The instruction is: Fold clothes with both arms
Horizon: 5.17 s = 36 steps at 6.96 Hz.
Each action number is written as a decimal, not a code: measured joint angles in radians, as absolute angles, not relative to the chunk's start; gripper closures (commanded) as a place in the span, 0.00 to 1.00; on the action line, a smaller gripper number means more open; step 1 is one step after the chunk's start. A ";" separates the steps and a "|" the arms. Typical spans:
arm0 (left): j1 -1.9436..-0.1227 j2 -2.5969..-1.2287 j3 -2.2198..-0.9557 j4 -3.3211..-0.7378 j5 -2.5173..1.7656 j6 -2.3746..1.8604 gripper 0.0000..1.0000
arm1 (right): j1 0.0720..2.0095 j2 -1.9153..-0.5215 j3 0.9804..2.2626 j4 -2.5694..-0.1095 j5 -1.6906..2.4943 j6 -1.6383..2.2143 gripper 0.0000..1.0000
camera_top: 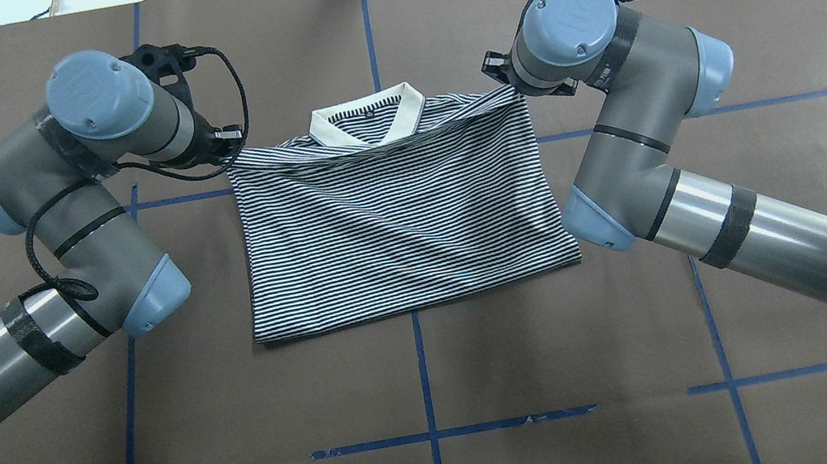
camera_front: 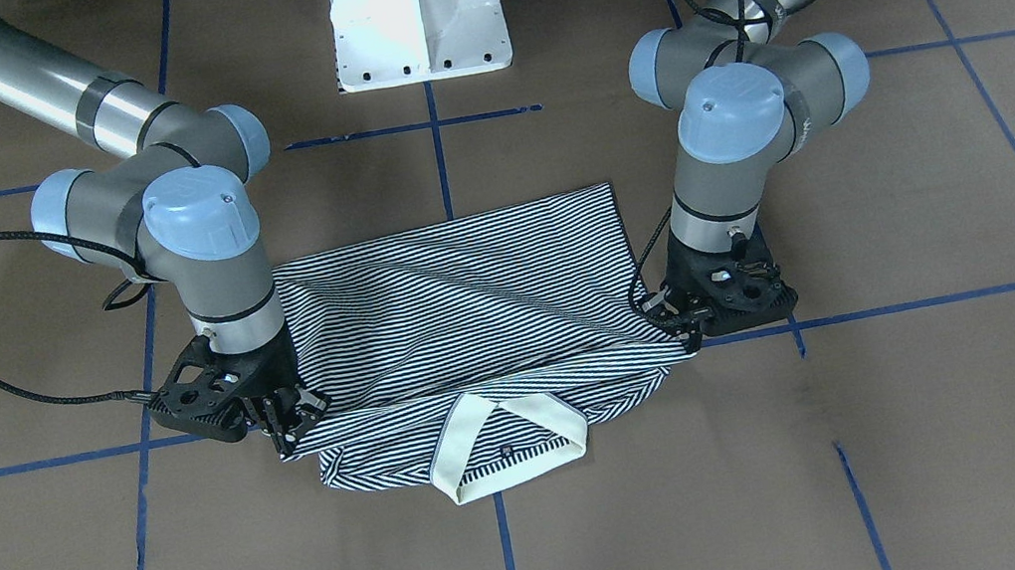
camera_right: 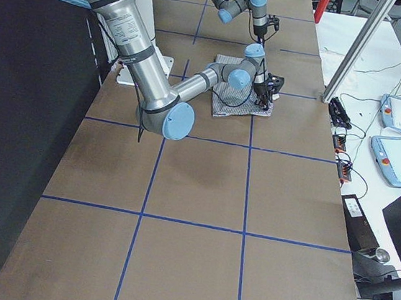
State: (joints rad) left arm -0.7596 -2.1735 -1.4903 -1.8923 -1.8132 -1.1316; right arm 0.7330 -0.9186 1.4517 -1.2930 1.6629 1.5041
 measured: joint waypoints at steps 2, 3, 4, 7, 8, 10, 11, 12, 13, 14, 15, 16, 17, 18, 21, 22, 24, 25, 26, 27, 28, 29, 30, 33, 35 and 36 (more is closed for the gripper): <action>-0.761 -2.147 -1.562 -1.890 -1.817 -1.132 1.00 | 0.737 -0.932 1.517 -1.303 1.665 1.506 1.00; -0.761 -2.138 -1.592 -1.887 -1.818 -1.132 1.00 | 0.738 -0.949 1.551 -1.305 1.666 1.506 1.00; -0.762 -2.129 -1.624 -1.879 -1.819 -1.132 1.00 | 0.739 -0.965 1.585 -1.306 1.667 1.506 1.00; -0.762 -2.098 -1.738 -1.821 -1.859 -1.132 1.00 | 0.741 -0.985 1.697 -1.386 1.686 1.505 1.00; -0.761 -2.095 -1.743 -1.816 -1.863 -1.132 1.00 | 0.740 -0.986 1.701 -1.401 1.687 1.504 1.00; -0.760 -2.097 -1.708 -1.819 -1.861 -1.125 1.00 | 0.739 -0.976 1.647 -1.398 1.681 1.504 1.00; -0.760 -2.100 -1.673 -1.826 -1.861 -1.117 1.00 | 0.739 -0.973 1.601 -1.377 1.676 1.502 1.00; -0.759 -2.101 -1.642 -1.837 -1.861 -1.109 1.00 | 0.738 -0.968 1.546 -1.336 1.667 1.501 1.00; -0.756 -2.103 -1.618 -1.849 -1.861 -1.106 1.00 | 0.733 -0.961 1.488 -1.288 1.659 1.500 1.00; -0.747 -2.105 -1.602 -1.858 -1.861 -1.106 1.00 | 0.724 -0.956 1.449 -1.251 1.656 1.500 1.00; -0.736 -2.106 -1.593 -1.862 -1.861 -1.107 1.00 | 0.715 -0.954 1.432 -1.236 1.654 1.500 1.00; -0.728 -2.108 -1.587 -1.865 -1.861 -1.107 1.00 | 0.707 -0.953 1.425 -1.230 1.654 1.500 1.00; -0.720 -2.110 -1.580 -1.866 -1.861 -1.107 0.79 | 0.701 -0.953 1.422 -1.228 1.654 1.500 0.08; -0.714 -2.110 -1.575 -1.870 -1.861 -1.103 0.01 | 0.697 -0.955 1.421 -1.228 1.653 1.499 0.00; -0.734 -2.095 -1.618 -1.870 -1.867 -0.934 0.00 | 0.746 -0.964 1.460 -1.238 1.722 1.338 0.00; -0.737 -2.071 -1.660 -1.873 -1.873 -0.916 0.00 | 0.795 -0.999 1.501 -1.239 1.812 1.230 0.00; -0.692 -1.938 -1.817 -1.904 -1.889 -1.004 0.08 | 0.843 -1.090 1.595 -1.237 1.900 1.111 0.00; -0.648 -1.866 -1.879 -1.943 -1.888 -1.062 0.40 | 0.847 -1.107 1.616 -1.236 1.907 1.099 0.00; -0.600 -1.823 -1.905 -1.985 -1.870 -1.151 0.45 | 0.849 -1.114 1.624 -1.235 1.908 1.095 0.00; -0.548 -1.809 -1.901 -2.020 -1.834 -1.254 0.45 | 0.849 -1.117 1.627 -1.235 1.907 1.095 0.00; -0.506 -1.808 -1.883 -2.051 -1.808 -1.332 0.45 | 0.849 -1.118 1.627 -1.236 1.906 1.096 0.00; -0.481 -1.817 -1.854 -2.074 -1.789 -1.375 0.45 | 0.849 -1.118 1.626 -1.236 1.905 1.100 0.00; -0.469 -1.837 -1.821 -2.085 -1.772 -1.392 0.45 | 0.849 -1.118 1.625 -1.236 1.904 1.102 0.00; -0.455 -1.863 -1.777 -2.090 -1.760 -1.397 0.52 | 0.848 -1.118 1.624 -1.238 1.904 1.104 0.00; -0.446 -1.864 -1.771 -2.089 -1.760 -1.398 1.00 | 0.849 -1.117 1.624 -1.239 1.904 1.106 0.00; -0.444 -1.864 -1.772 -2.089 -1.759 -1.399 1.00 | 0.849 -1.117 1.625 -1.239 1.904 1.106 0.00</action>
State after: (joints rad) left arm -0.4442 -1.8645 -1.7718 -2.0893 -1.7595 -1.3991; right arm 0.8492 -1.1169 1.6249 -1.2394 1.9037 1.1059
